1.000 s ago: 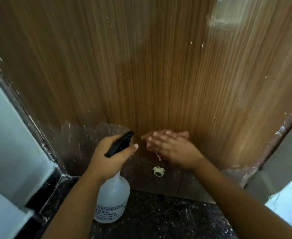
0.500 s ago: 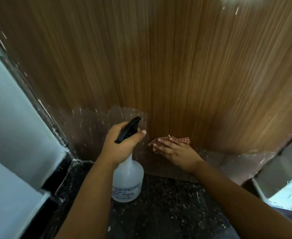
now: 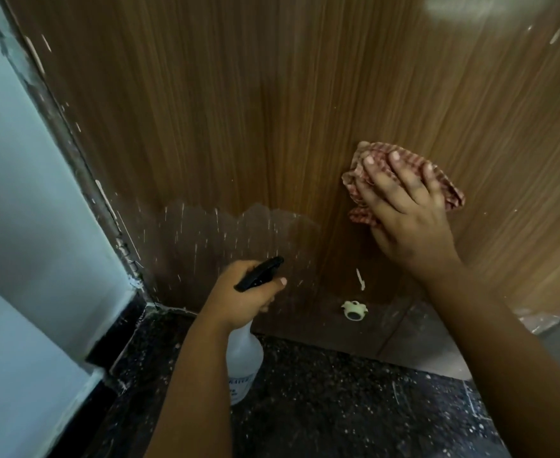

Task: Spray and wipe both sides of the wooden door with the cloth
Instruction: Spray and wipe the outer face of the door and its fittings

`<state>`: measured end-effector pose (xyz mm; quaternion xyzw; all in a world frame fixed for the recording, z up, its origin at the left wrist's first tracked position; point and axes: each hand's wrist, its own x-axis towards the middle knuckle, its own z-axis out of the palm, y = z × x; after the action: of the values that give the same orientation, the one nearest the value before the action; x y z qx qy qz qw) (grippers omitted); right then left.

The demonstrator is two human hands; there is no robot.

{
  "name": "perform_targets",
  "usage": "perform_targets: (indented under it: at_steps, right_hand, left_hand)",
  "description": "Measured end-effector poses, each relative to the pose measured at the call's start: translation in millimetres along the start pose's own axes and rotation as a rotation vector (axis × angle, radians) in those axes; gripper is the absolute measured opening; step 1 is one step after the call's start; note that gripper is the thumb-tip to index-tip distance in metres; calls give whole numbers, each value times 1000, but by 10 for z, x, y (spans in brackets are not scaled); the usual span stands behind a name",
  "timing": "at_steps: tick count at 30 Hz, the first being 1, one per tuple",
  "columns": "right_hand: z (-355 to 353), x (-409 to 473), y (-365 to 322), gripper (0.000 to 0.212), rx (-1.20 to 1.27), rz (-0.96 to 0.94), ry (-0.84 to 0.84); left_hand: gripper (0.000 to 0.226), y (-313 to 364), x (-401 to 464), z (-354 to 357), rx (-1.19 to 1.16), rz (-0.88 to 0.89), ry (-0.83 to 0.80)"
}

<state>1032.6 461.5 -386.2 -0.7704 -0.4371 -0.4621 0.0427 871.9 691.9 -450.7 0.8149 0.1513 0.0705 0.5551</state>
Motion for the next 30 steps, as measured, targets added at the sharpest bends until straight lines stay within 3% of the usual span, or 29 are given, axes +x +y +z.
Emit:
perform_targets:
  at_steps: [5, 10, 12, 15, 17, 20, 25, 27, 30]
  right_hand:
    - [185, 57, -339, 69, 91, 161, 46]
    - [631, 52, -756, 68, 43, -15, -24]
    - [884, -188, -1024, 70, 49, -138, -157]
    - [1198, -765, -1280, 59, 5, -570, -647]
    - [1260, -947, -1204, 50, -30, -730, -837]
    - [1186, -668, -1096, 55, 12, -634, -686]
    - [527, 712, -898, 63, 37, -191, -66]
    - [379, 971, -815, 63, 10, -76, 43]
    - [356, 958, -809, 63, -17, -78, 90]
  left_hand:
    - [14, -111, 15, -126, -57, 7, 34]
    - [14, -134, -25, -187, -15, 52, 37]
    - [15, -179, -26, -237, -18, 69, 37]
    - [19, -186, -61, -333, -26, 95, 47]
    - [17, -153, -101, -389, -55, 108, 81]
    - [19, -129, -139, -435, -16, 120, 75]
    - [28, -194, -160, -499, 4, 123, 181]
    - [35, -221, -164, -505, 20, 101, 198]
    - [35, -274, -149, -501, 27, 53, 176]
